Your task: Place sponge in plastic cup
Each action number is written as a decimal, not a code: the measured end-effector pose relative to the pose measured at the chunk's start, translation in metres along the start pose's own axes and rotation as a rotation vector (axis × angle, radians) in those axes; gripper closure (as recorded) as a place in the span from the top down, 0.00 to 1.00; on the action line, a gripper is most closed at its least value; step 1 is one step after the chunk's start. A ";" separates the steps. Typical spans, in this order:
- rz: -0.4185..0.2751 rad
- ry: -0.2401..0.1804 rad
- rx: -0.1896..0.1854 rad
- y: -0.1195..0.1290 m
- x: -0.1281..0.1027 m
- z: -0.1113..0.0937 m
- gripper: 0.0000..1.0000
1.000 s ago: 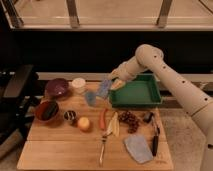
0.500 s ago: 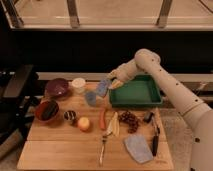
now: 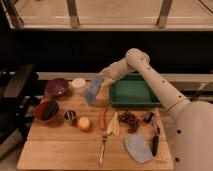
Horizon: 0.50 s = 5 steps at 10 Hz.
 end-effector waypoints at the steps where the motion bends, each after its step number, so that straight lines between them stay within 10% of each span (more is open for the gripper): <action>1: -0.004 0.017 0.021 -0.005 -0.006 0.006 0.00; 5: -0.005 0.032 0.038 -0.007 -0.007 0.009 0.00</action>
